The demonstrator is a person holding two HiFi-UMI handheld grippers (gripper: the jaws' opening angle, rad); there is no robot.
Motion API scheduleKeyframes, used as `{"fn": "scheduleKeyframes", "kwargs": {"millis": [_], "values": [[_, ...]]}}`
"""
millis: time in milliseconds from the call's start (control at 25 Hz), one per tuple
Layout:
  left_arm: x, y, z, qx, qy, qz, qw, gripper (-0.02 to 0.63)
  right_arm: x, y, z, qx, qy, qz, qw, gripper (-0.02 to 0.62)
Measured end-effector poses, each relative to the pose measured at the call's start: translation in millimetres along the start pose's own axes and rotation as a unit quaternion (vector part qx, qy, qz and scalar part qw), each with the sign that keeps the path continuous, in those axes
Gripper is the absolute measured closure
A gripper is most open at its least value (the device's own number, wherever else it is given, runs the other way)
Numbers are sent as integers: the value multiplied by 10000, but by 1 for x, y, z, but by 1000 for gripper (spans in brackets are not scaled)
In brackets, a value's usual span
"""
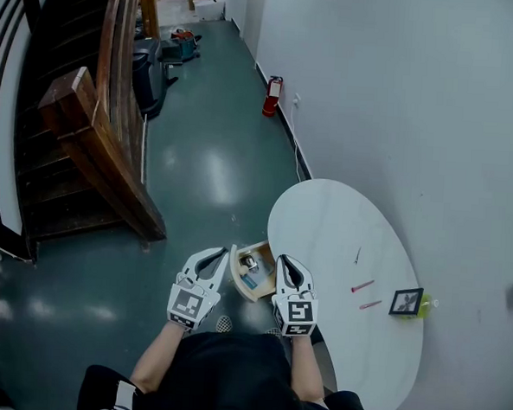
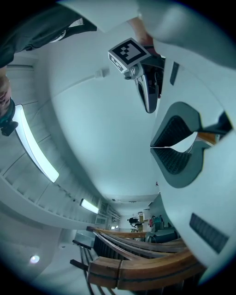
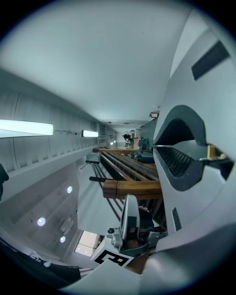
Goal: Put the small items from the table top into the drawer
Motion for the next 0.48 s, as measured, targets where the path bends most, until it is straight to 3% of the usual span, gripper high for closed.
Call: {"fn": "scheduleKeyframes", "kwargs": {"millis": [480], "values": [[10, -6, -4, -356, -99, -260, 9990, 584, -14, -18, -6, 94, 50, -383, 9992, 557]]}}
Point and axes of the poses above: the fingertips, and each gripper's own axes: x forward along the fingers, y to its left, z out of its top, the point moved 8 cm from there along -x, backward along the fingers, and after that the axes turned 6 degrees about -z, right-handed, at the moved point
